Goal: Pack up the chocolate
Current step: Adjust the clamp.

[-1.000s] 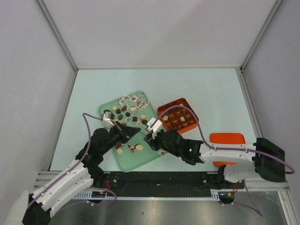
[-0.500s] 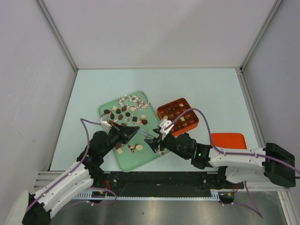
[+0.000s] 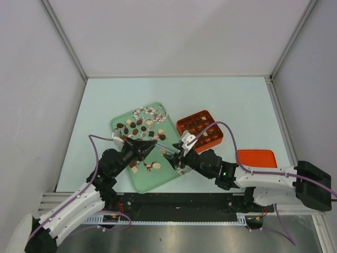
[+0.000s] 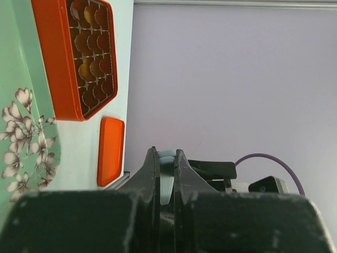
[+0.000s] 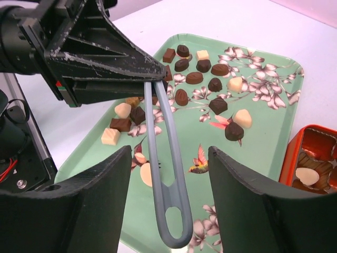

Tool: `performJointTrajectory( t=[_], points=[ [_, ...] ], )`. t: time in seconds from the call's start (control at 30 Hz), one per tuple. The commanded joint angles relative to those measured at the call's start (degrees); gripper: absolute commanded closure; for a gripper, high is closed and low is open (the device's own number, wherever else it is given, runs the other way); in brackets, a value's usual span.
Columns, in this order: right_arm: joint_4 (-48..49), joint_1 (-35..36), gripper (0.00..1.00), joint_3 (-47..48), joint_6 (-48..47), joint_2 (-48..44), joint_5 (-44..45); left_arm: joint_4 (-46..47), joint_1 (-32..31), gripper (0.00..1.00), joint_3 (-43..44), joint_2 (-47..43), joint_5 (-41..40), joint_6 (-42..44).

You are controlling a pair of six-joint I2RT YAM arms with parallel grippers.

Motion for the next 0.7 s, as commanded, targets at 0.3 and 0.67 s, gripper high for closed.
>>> performJointTrajectory(
  t=[0.3, 0.67],
  points=[
    [5.32, -1.11, 0.64, 0.01, 0.33, -0.61, -2.38, 8.2, 0.15, 1.0, -1.8, 0.98, 2.47, -4.6],
    [-4.24, -1.28, 0.9, 1.95, -5.37, -1.48, -9.14, -4.7, 0.15, 0.63, 3.54, -0.16, -3.15, 9.88]
  ],
)
